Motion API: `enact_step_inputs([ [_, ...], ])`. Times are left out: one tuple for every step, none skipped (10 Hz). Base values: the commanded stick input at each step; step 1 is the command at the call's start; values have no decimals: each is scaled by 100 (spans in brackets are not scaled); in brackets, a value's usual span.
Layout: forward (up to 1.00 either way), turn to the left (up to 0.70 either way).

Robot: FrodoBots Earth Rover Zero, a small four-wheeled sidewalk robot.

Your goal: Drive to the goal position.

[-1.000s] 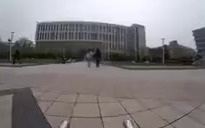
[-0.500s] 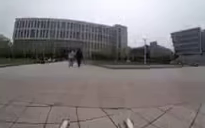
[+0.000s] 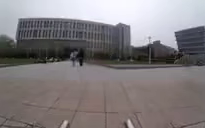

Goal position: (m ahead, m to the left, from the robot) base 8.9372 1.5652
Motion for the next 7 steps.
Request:
enact_step_inputs([
  [100, 2],
  [100, 2],
  [100, 2],
  [100, 2],
  [100, 2],
  [100, 2],
  [100, 2],
])
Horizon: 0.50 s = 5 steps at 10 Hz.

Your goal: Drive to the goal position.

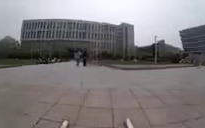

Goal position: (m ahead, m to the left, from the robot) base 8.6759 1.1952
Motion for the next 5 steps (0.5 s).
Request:
enact_step_inputs([
  [100, 2],
  [100, 2],
  [100, 2],
  [100, 2],
  [100, 2],
])
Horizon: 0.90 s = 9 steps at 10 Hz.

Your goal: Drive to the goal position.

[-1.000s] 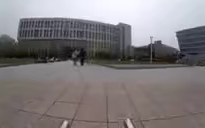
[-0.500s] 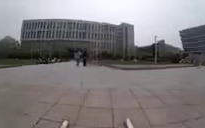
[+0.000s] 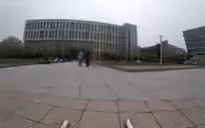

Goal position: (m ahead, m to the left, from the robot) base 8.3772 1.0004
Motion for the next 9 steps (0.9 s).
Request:
enact_step_inputs([
  [100, 2],
  [100, 2],
  [100, 2],
  [100, 2],
  [100, 2],
  [100, -23],
  [100, -38],
  [100, -38],
  [100, -38],
])
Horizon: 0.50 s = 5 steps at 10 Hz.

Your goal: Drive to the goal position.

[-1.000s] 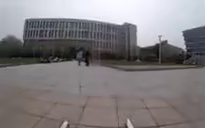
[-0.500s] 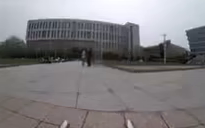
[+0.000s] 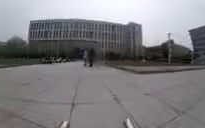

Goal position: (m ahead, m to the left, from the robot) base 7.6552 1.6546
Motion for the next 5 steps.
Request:
enact_step_inputs([
  [100, -38],
  [100, -38],
  [100, -32],
  [100, -5],
  [100, 2],
])
